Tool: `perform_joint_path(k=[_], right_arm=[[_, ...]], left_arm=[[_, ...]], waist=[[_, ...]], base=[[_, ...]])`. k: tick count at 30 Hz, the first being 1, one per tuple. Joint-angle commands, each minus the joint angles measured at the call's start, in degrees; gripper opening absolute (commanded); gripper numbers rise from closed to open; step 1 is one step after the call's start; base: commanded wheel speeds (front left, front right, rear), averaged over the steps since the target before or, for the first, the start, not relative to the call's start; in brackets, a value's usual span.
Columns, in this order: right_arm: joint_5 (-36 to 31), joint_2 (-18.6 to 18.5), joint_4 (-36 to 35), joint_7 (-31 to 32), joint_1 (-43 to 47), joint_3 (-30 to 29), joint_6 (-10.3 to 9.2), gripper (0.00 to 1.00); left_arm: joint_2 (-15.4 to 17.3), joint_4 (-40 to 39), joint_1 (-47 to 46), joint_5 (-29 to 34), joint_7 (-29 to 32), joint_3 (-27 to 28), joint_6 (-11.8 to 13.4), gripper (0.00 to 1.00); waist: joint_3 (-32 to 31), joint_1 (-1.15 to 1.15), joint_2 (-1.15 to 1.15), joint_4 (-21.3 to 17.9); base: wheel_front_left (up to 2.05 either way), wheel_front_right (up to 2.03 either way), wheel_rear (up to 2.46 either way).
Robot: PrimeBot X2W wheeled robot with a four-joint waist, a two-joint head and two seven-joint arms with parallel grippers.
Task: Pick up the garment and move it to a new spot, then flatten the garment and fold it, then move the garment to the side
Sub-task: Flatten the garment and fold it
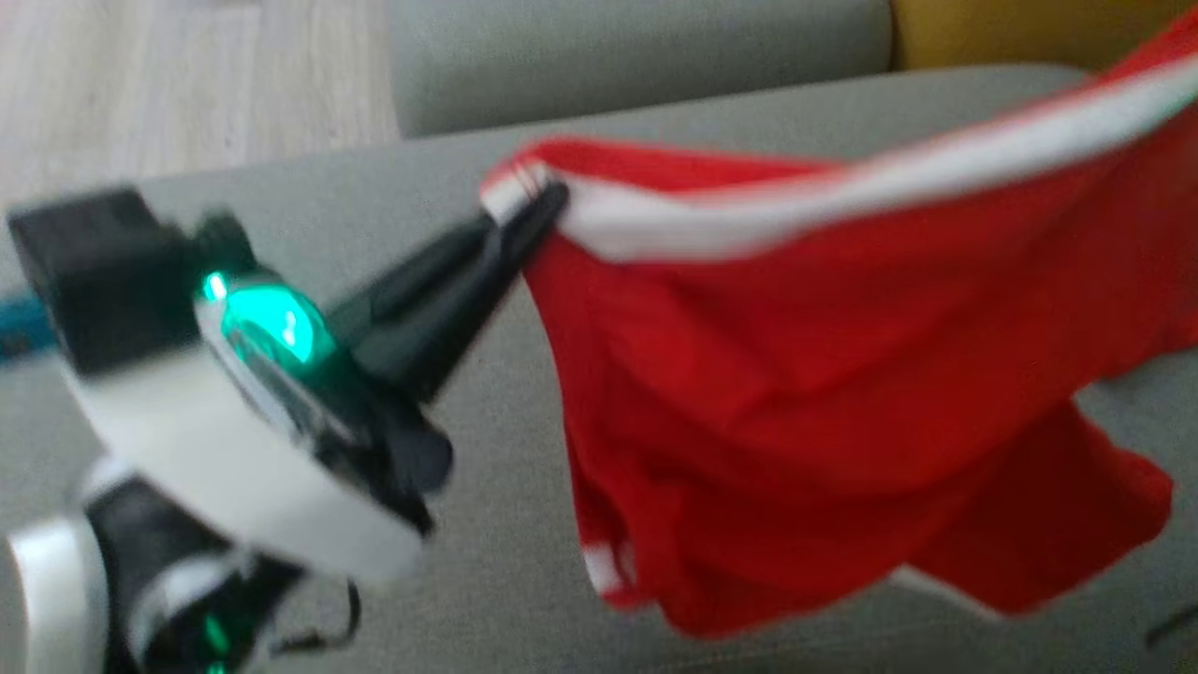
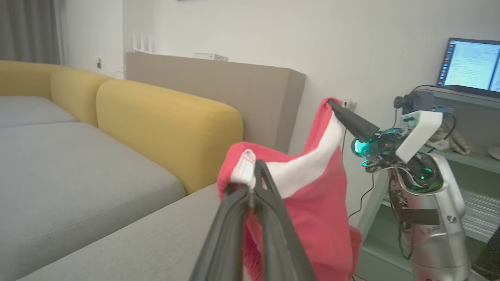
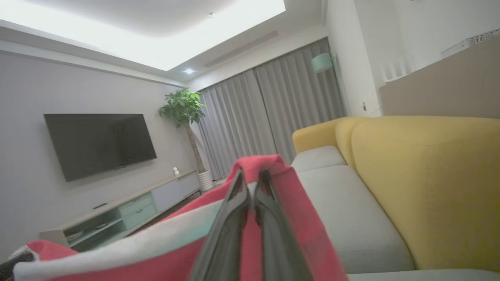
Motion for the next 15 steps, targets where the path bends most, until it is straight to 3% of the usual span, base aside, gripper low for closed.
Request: perform_joint_path(k=[1,4,9,15], right_arm=[[-2.68,-0.45,1.88,2.37,-8.02,0.14,-0.04,0.0],[-5.47,-0.86,5.58,2.11,-12.6,0.15,-0.04,0.0],[-12.97,0.91,20.68,-3.23,-27.54,3.02,-0.04,0.0],[-25.51,0.81,39.98,-17.8,-47.83,6.95,-0.04,0.0]], left_arm=[[0.58,2.6,-8.08,-0.75,1.34,4.45,0.96,0.0],[1.16,7.27,-12.34,0.05,1.67,5.53,0.9,0.0],[1.88,23.62,-26.14,5.99,-2.15,5.95,-1.22,0.0],[-0.89,49.03,-47.78,16.4,-17.47,5.01,-2.1,0.0]], waist=[[6.13,0.0,0.0,-0.64],[9.47,0.0,0.0,-0.51],[17.62,0.0,0.0,0.43],[26.22,0.0,0.0,2.52]], base=[[0.0,0.0,0.0],[0.0,0.0,0.0],[0.0,0.0,0.0],[0.0,0.0,0.0]])
